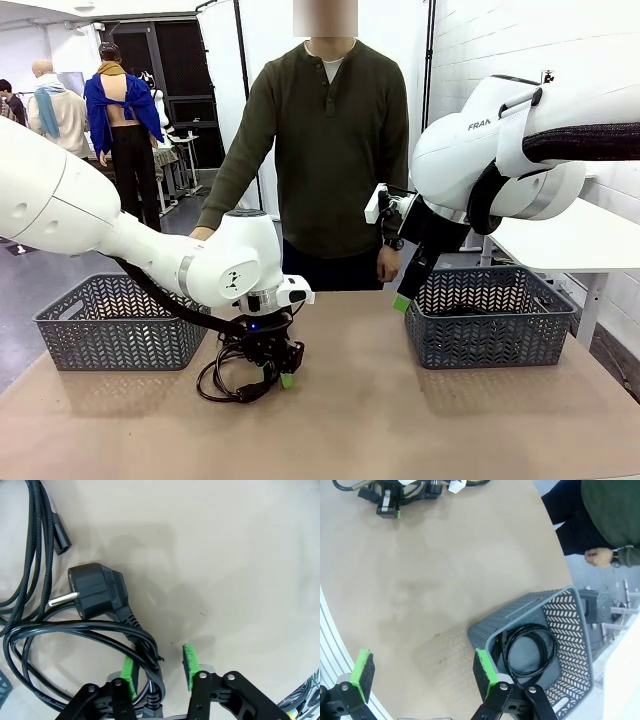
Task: Organize the cables according to human instructions.
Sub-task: Pick up a bundle of cables and place it in the basket indicated by the human.
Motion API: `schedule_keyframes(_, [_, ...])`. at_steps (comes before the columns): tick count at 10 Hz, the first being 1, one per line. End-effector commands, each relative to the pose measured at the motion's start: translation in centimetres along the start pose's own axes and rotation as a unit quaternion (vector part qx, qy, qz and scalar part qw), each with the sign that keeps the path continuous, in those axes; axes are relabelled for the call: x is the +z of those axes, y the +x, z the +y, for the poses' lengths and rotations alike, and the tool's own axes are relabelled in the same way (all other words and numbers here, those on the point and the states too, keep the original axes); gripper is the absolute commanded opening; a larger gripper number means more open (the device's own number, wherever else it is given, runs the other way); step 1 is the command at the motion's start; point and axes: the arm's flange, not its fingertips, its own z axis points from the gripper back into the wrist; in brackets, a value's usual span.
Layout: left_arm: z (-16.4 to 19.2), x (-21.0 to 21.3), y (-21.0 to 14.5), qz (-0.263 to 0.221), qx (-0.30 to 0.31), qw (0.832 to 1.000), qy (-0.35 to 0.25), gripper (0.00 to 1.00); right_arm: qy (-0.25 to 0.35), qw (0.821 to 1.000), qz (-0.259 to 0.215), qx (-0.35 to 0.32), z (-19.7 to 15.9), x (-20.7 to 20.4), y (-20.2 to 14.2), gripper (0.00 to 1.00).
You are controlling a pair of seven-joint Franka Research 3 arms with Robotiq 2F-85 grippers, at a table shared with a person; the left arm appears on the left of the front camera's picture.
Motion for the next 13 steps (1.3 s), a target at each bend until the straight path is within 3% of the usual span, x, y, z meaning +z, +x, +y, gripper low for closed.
schedule_keyframes(1, [-0.3, 0.1, 0.7, 0.003, 0.012, 1.000, 0.023, 0.00, -0.005, 1.000, 0.000, -0.001, 0.0, -0.1, -0.1, 1.00])
schedule_keyframes(7, [-0.5, 0.6, 0.3, 0.007, 0.034, 0.999, 0.026, 0.00, -0.005, 1.000, 0.000, -0.001, 0.0, -0.1, -0.1, 1.00])
schedule_keyframes(9, [-1.4, 2.6, -0.4, 0.008, 0.084, 0.995, 0.047, 0.00, -0.005, 1.000, 0.000, -0.001, 0.0, -0.1, -0.1, 1.00])
schedule_keyframes(13, [-2.4, 6.3, -0.6, 0.008, 0.080, 0.996, 0.046, 0.00, -0.005, 1.000, 0.000, -0.001, 0.0, -0.1, -0.1, 1.00])
